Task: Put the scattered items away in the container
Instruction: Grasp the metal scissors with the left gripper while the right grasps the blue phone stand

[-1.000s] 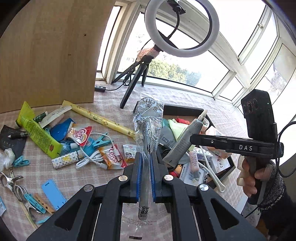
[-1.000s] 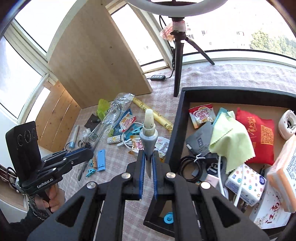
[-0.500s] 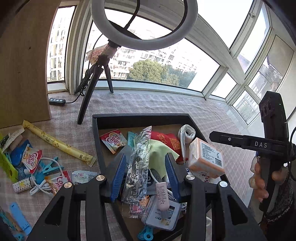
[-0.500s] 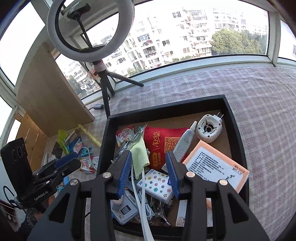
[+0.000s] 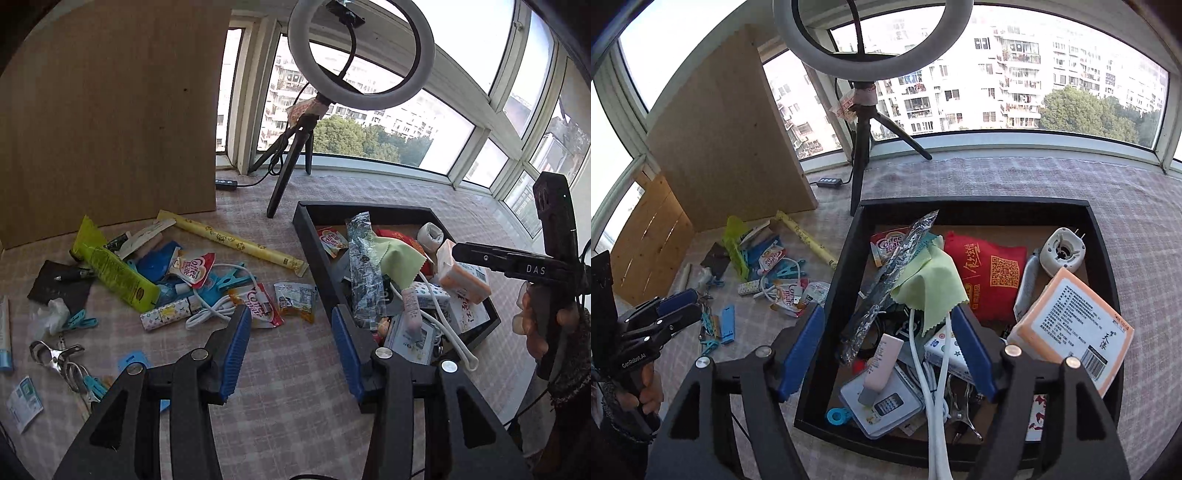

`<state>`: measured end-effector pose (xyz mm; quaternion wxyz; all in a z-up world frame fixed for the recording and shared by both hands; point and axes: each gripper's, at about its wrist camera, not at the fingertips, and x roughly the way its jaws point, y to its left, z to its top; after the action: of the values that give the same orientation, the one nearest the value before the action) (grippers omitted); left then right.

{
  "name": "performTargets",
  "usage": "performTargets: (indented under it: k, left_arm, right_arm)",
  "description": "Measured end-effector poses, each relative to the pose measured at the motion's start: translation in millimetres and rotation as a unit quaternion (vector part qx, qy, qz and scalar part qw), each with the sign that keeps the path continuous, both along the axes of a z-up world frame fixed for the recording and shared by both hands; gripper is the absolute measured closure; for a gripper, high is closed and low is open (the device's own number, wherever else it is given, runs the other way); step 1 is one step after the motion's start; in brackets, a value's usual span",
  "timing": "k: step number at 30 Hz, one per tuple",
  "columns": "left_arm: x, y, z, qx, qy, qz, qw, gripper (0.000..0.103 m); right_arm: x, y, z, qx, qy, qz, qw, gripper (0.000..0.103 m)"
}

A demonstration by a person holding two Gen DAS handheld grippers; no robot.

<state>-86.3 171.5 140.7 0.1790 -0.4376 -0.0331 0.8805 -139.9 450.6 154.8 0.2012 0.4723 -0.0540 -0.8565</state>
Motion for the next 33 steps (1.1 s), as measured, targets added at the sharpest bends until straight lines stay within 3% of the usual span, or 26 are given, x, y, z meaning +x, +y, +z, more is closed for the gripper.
performTargets:
  k: [7,11,15,20,23,31,33]
  left_arm:
    - [46.9,-117.0,-34.8,-0.024,-0.048,0.116,0.9918,0.059]
    - [68.0,-177.7,-51.2,-0.023,-0.063,0.192,0.9792,0.059]
    - [69.3,-223.7,-60.7,0.003,-0.075,0.252,0.9647,0.061]
    - [45.1,-251.2,-69.2,0.025,-0.084,0.294,0.9519,0.061]
    - [28.5,-260.1,-75.8,0.049,-0.093,0.302,0.9473,0.061]
    - [-8.0,-269.8,-96.0,0.069,-0.124,0.317,0.9377,0.061]
    - [-16.6,-271.1,-100.7,0.059,-0.131,0.321,0.9359,0.061]
  right_arm:
    - [16.9,-95.8,-20.7,-0.007,-0.034,0.104,0.994,0.031]
    - [21.9,-154.3,-33.0,0.012,-0.043,0.156,0.987,0.031]
    - [26.3,-206.5,-47.9,0.025,-0.060,0.207,0.976,0.031]
    - [29.8,-252.0,-64.4,0.026,-0.076,0.237,0.968,0.031]
    - [29.8,-274.6,-74.3,0.044,-0.076,0.242,0.966,0.031]
    - [7.4,-330.7,-113.8,0.110,-0.104,0.235,0.960,0.031]
    - [4.7,-337.4,-120.5,0.126,-0.104,0.230,0.959,0.031]
